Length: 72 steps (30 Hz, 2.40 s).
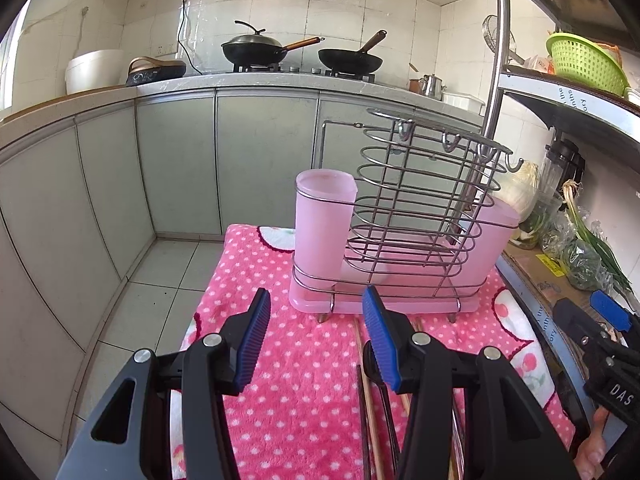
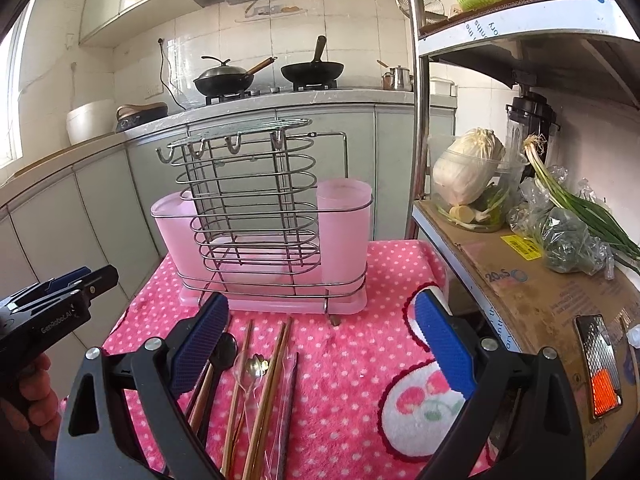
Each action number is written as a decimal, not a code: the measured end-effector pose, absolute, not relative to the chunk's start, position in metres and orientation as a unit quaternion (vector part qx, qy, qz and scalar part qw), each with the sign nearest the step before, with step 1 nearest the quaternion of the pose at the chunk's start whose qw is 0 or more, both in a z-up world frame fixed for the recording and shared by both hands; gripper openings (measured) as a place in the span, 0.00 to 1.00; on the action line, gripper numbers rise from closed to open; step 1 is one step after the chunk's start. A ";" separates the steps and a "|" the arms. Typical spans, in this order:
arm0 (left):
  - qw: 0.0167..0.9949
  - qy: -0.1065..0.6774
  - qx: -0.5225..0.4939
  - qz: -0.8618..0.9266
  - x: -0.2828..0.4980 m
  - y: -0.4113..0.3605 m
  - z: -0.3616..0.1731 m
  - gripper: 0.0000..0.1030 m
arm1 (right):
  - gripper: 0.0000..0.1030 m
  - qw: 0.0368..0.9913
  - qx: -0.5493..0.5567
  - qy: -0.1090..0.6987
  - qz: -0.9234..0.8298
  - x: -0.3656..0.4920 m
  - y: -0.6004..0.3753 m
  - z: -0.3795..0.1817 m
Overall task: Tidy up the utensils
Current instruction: 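Lower the left tool onto a thin black chopstick and close it while the right tool grasps another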
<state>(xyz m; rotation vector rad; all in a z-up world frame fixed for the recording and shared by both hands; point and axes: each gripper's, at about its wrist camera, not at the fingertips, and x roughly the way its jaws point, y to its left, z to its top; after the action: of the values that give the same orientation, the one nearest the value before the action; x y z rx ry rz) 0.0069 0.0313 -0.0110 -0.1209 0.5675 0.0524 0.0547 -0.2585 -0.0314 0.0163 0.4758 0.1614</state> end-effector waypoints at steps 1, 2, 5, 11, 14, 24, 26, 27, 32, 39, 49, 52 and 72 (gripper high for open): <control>0.956 0.285 -0.064 0.025 0.008 0.037 -0.014 0.46 | 0.93 0.968 0.010 0.237 0.079 0.056 -0.262 -0.032; 0.954 0.292 -0.068 0.022 0.010 0.041 -0.016 0.46 | 0.93 0.967 0.013 0.241 0.078 0.057 -0.265 -0.033; 0.945 0.316 -0.085 0.018 0.015 0.051 -0.025 0.46 | 0.91 0.964 0.024 0.252 0.078 0.062 -0.273 -0.039; 0.929 0.360 -0.091 -0.002 0.023 0.056 -0.048 0.44 | 0.75 0.956 0.063 0.278 0.074 0.074 -0.288 -0.054; 0.918 0.385 -0.091 -0.003 0.033 0.055 -0.060 0.36 | 0.65 0.943 0.069 0.312 0.090 0.084 -0.291 -0.064; 0.876 0.465 -0.104 -0.080 0.066 0.033 -0.093 0.15 | 0.34 0.910 0.086 0.385 0.125 0.104 -0.291 -0.097; 0.867 0.480 -0.100 -0.086 0.069 0.027 -0.098 0.15 | 0.33 0.907 0.092 0.391 0.125 0.105 -0.293 -0.102; 0.863 0.489 -0.093 -0.091 0.069 0.022 -0.102 0.15 | 0.33 0.907 0.094 0.392 0.123 0.105 -0.295 -0.103; 0.849 0.516 -0.050 -0.103 0.071 0.002 -0.118 0.13 | 0.33 0.902 0.102 0.401 0.122 0.111 -0.301 -0.107; 0.833 0.546 -0.027 -0.090 0.078 -0.011 -0.139 0.08 | 0.33 0.898 0.093 0.410 0.133 0.118 -0.299 -0.108; 0.825 0.554 -0.052 -0.101 0.085 -0.007 -0.131 0.08 | 0.33 0.896 0.087 0.411 0.142 0.121 -0.293 -0.108; 0.826 0.552 -0.057 -0.100 0.086 -0.009 -0.130 0.08 | 0.33 0.894 0.088 0.415 0.145 0.121 -0.291 -0.111; 0.827 0.553 -0.031 -0.101 0.083 -0.016 -0.130 0.08 | 0.33 0.891 0.077 0.423 0.147 0.120 -0.284 -0.117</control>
<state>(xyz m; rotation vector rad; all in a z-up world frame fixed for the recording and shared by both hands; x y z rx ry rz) 0.0826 -0.0162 -0.1304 -0.0666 1.1740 -0.2147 0.1195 -0.2845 -0.1168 0.1603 0.8776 0.3057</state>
